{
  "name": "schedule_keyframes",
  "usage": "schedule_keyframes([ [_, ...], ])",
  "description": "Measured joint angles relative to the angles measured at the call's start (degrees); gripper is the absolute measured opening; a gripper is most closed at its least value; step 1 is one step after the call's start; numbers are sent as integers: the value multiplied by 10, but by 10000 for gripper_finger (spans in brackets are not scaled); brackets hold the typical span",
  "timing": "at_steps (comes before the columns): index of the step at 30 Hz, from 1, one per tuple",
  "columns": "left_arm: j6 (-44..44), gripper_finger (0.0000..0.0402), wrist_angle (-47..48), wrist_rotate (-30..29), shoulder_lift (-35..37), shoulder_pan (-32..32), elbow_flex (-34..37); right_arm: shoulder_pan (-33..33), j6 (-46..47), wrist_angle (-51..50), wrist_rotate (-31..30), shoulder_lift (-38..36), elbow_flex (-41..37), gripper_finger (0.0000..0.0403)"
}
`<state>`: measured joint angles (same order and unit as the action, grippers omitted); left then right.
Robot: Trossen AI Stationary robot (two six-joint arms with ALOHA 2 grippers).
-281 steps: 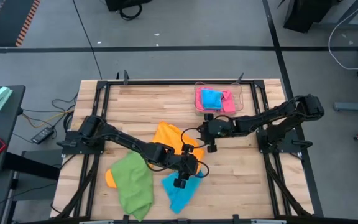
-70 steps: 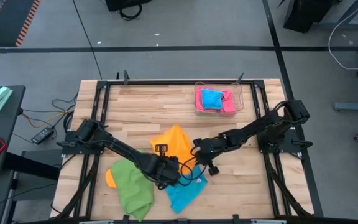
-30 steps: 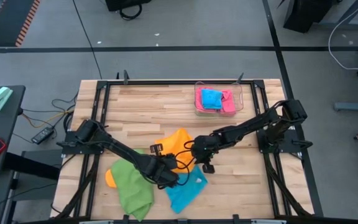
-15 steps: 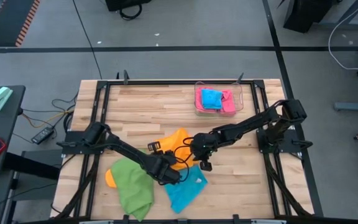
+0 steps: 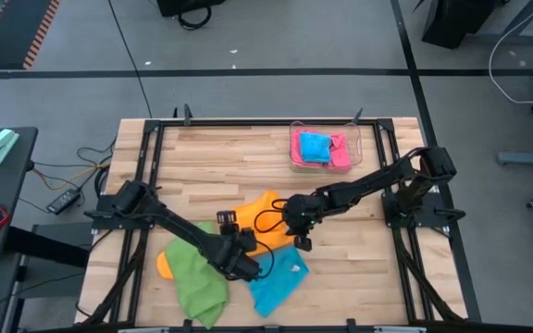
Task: Fold microfiber towels
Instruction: Fold the right yellow towel
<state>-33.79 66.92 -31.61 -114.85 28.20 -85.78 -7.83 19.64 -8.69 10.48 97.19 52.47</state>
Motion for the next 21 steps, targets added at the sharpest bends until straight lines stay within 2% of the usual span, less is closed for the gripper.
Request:
schedule_keyframes([
  [6, 2, 115, 39, -27, 0, 10, 0, 7, 11, -4, -1, 0, 0, 17],
  [13, 30, 102, 38, -60, 0, 33, 0, 6, 16, -6, -1, 0, 0, 17],
  [17, 34, 98, -1, -61, 0, 43, 0, 9, 17, -8, -1, 0, 0, 17],
  [21, 34, 102, -82, -60, -5, 44, 0, 10, 16, -8, -1, 0, 0, 17],
])
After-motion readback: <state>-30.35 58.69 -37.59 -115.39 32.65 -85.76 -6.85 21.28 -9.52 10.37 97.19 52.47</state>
